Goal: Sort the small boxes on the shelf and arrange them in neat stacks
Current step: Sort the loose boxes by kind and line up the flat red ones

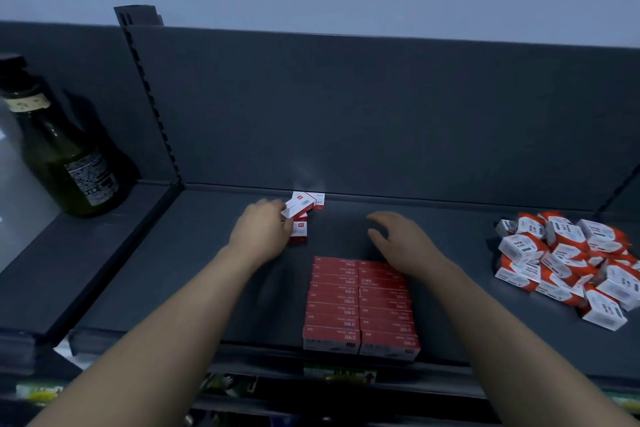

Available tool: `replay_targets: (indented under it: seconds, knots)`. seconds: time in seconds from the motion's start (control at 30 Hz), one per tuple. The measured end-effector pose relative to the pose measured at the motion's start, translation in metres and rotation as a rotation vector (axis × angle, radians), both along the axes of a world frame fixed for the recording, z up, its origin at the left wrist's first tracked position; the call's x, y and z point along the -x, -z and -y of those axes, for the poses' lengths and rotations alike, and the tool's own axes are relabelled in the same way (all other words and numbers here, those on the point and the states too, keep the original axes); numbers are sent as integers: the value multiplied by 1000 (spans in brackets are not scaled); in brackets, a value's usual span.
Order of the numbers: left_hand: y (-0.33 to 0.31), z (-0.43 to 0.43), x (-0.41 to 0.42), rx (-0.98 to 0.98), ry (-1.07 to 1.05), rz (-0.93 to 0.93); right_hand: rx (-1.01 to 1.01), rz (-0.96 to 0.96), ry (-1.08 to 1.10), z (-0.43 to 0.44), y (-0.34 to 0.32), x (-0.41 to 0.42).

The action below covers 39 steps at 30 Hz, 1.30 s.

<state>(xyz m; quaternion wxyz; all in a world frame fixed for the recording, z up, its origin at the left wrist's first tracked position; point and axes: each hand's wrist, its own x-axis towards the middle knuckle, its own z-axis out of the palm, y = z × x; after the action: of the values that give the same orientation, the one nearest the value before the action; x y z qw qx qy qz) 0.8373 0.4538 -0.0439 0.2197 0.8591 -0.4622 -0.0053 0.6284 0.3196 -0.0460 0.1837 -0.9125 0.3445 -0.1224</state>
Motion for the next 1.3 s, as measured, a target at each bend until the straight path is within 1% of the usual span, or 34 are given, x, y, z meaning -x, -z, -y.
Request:
replay_targets:
  seconds: [0.13, 0.27, 0.4, 0.5, 0.6, 0.7, 0.83, 0.93, 1.03, 1.1, 1.17, 1.3]
  knots:
    - [-1, 17, -20, -86, -24, 26, 68, -49, -77, 13, 4, -32]
    - [2, 33, -27, -119, -7, -51, 70, -66, -133, 24, 9, -59]
    - [5, 44, -32, -122, -15, -61, 39, -50, -210, 38, 7, -87]
    - [6, 40, -40, -25, -43, -99, 7, -60, -242, 46, 8, -106]
    - [6, 31, -45, 117, -111, -248, 2, -121, -246, 48, 13, -123]
    - [4, 21, -45, 273, -177, -373, 46, -183, -219, 47, 20, -134]
    - [3, 9, -41, 460, -227, -550, -17, -221, -183, 50, 23, -133]
    - [4, 6, -40, 593, -210, -635, -108, -156, -154, 55, 18, -121]
    - [-1, 6, -34, 616, -151, -596, -287, 42, -64, 57, 11, -103]
    - [-4, 9, -28, 594, -74, -594, -353, 168, -33, 57, 5, -90]
    - [-5, 13, -21, 544, -10, -598, -404, 241, -25, 57, 0, -76]
    - [-6, 25, -6, 411, 41, -580, -471, 254, -45, 59, -8, -44]
